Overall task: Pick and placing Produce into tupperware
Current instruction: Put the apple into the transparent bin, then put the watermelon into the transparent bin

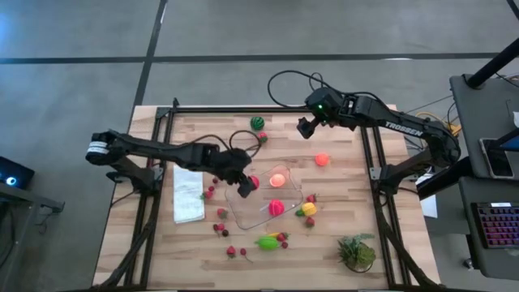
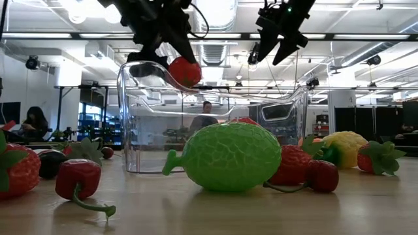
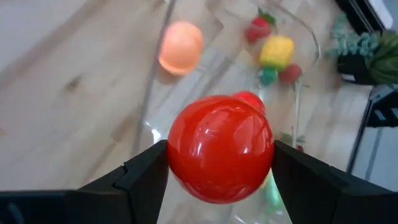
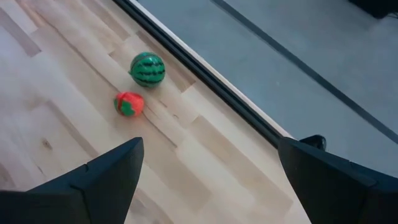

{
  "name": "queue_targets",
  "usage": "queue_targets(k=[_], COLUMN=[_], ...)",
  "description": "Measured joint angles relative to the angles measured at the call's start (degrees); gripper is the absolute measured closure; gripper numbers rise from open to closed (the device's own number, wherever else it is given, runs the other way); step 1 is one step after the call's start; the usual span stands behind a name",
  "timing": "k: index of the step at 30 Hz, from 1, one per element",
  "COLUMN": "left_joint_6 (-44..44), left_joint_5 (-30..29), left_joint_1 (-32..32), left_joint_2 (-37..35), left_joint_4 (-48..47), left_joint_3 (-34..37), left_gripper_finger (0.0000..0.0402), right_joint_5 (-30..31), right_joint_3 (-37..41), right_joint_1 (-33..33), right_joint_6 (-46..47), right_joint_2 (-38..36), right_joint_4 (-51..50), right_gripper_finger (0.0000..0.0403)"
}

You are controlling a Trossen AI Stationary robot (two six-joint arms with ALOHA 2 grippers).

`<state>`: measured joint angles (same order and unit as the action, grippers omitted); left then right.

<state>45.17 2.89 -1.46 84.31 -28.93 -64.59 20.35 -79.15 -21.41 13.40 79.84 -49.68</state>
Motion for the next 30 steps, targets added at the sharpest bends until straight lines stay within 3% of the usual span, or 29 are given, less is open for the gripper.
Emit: queue_targets(k=[10,18,22,30], left_joint_6=[13.17,27.52,28.01,25.18], left_joint_5=[-0.09,-0.04,2.11,-0.51], left_joint_1=[-5.14,-5.36,-5.40,-5.37], left_joint_2=[0.17,0.20,0.22,-1.23], left_joint_4=[0.44,1.80,3.06,2.48], left_joint_3=[-0.48,2.18,3.20,3.43], left_gripper_finger=[0.0157,0.0146,0.0120,0.0096], right_joint_5=[0.00,0.04,0.05,0.07], right_joint_3=[0.04,0.09,0.09,0.34], right_joint_1=[0.00,0.00,0.00,0.02], right_joint_6=[-2.98,-1.64,-0.19,0.27], right_joint_2=[-0.36,-0.25,-0.25,-0.23], right_joint_4=[-0.58,-0.32,-0.29,0.93], right_gripper_finger=[0.0038,0.0038,0.0038,0.0038])
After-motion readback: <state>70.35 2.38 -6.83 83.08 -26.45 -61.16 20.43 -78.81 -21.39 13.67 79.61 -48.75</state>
